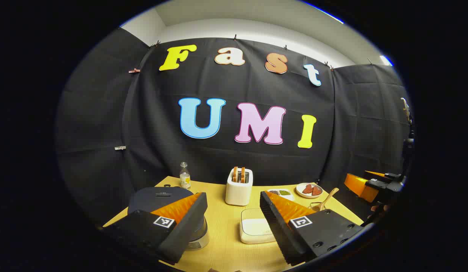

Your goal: Close the left gripper, press the button to open the rice cooker; take a wooden spoon from the chopstick holder with the right hand, scoop a spoonful of rice and pour it into the rice cooker, then put the wooden spoon back into the chopstick holder.

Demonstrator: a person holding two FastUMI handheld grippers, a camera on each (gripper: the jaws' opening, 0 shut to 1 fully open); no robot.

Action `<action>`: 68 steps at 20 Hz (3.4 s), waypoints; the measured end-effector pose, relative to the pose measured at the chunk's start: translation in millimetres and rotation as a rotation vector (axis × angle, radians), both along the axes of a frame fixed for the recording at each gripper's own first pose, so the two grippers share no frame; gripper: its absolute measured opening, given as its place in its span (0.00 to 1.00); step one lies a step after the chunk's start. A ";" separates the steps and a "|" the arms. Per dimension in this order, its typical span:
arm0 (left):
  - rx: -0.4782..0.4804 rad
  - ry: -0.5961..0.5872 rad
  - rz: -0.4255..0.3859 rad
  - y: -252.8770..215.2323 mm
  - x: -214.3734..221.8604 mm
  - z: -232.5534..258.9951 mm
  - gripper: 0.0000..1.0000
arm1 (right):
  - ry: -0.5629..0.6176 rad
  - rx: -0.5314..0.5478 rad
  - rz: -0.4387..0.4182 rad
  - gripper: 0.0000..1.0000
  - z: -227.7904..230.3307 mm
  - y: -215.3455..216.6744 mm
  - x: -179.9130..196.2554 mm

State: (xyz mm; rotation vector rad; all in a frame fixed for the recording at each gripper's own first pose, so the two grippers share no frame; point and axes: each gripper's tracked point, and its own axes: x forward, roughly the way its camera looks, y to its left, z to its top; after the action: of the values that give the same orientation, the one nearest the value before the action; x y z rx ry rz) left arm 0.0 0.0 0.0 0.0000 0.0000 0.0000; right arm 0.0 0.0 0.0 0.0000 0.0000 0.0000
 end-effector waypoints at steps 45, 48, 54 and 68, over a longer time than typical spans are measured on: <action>-0.085 0.227 0.080 149.1 27.9 -60.9 0.07 | 0.135 -0.039 -0.011 0.99 -40.8 -7.1 -47.4; -0.114 0.276 0.053 156.3 31.1 -82.8 0.06 | 0.143 -0.051 -0.035 0.99 -44.8 -9.3 -63.0; -0.110 0.350 0.015 160.1 36.5 -119.1 0.06 | 0.178 -0.042 -0.088 0.99 -59.7 -8.2 -94.3; -0.174 0.406 0.008 161.2 33.0 -147.3 0.07 | 0.228 -0.007 -0.073 0.99 -83.6 -0.2 -88.8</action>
State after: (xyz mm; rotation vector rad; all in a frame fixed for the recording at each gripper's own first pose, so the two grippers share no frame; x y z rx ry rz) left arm 33.0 161.2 -147.3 -0.1737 0.4056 0.0084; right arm -88.8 -0.2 -83.6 -0.0072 0.2277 -0.0731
